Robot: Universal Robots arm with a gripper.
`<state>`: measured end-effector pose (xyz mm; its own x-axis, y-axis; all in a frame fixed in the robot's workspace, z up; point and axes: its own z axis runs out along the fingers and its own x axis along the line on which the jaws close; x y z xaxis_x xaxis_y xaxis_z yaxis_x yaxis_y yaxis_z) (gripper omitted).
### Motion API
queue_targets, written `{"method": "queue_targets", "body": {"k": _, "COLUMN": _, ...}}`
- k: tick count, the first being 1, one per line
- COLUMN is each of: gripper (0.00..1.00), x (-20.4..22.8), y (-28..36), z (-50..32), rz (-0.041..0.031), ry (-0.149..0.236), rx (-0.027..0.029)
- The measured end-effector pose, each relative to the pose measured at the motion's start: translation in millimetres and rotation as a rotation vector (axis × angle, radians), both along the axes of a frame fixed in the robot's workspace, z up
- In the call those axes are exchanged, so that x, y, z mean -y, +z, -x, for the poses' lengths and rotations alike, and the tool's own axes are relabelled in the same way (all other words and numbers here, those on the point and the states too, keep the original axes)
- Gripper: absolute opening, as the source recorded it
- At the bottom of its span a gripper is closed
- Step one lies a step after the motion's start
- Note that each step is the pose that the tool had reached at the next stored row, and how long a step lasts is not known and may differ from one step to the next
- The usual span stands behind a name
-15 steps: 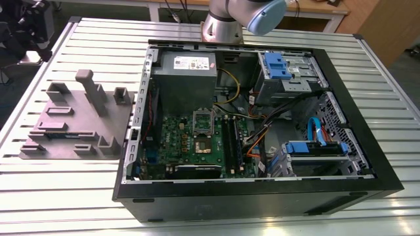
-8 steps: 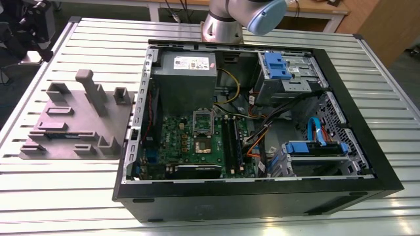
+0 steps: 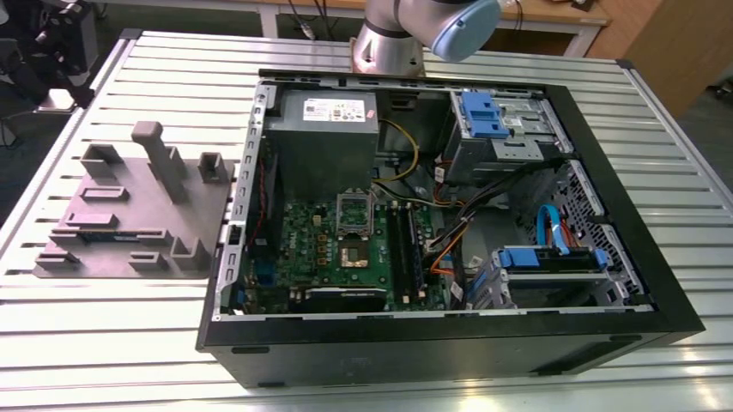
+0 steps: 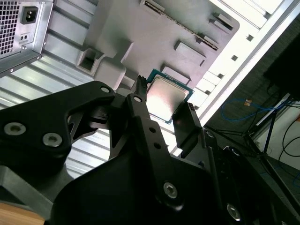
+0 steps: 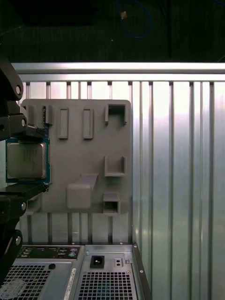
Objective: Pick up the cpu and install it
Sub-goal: 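Pick up the cpu and move it towards the insertion slot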
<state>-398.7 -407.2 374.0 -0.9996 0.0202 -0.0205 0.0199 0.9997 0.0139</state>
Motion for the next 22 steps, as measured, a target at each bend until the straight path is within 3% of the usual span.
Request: {"method": "queue_targets", "body": {"k": 22, "gripper": 0.47, "x": 0.0, "y": 0.0, "z": -7.8, "rz": 0.0, "ry": 0.0, "rx": 0.0}}
